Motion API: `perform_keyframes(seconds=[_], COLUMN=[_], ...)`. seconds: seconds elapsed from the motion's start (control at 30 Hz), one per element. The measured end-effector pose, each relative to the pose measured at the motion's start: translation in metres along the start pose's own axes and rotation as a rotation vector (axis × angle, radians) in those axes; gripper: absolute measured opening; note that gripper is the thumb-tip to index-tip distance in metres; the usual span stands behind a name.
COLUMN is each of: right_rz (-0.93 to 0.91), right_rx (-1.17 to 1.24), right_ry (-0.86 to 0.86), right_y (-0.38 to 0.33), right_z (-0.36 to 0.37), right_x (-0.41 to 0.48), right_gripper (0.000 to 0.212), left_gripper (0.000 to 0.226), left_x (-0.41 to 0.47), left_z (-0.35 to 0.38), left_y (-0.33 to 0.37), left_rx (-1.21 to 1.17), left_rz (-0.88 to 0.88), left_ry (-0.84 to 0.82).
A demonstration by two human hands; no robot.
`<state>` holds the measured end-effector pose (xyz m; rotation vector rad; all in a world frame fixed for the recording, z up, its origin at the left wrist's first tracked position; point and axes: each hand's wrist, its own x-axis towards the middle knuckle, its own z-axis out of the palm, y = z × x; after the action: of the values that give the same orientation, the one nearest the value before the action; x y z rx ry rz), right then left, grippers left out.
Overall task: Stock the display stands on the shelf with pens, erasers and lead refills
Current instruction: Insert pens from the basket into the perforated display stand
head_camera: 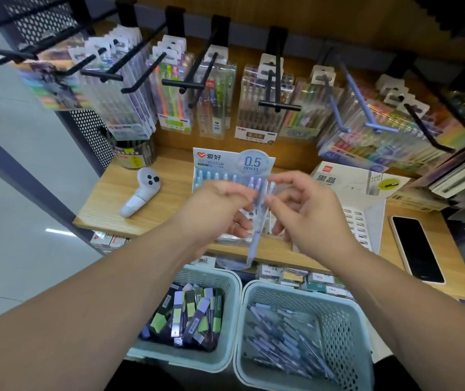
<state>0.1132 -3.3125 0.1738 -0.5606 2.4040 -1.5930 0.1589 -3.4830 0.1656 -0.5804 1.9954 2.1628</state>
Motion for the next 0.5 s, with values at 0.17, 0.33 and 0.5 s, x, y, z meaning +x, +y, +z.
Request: perform_keyframes(seconds=[0.17, 0.33, 0.5], right_rz=[-0.150, -0.237, -0.216], right_rx=[-0.207, -0.396, -0.431], right_ry=[0.102, 0.161, 0.155], right_y=[0.005, 0.027, 0.048], right_z=[0.006, 0.024, 0.038], right_x=[0.045, 0.065, 0.074], right_gripper=[0.027, 0.027, 0.028], left_gripper=[0.013, 0.025, 0.024], left_x=[0.029, 0.043, 0.050], left_z=[-0.065, -0.080, -0.069], left_y=[-0.018, -0.064, -0.093], left_rx=[0.194, 0.517, 0.712], left_rz=[0.076, -0.112, -0.154], left_ry=[0.587, 0.444, 0.335])
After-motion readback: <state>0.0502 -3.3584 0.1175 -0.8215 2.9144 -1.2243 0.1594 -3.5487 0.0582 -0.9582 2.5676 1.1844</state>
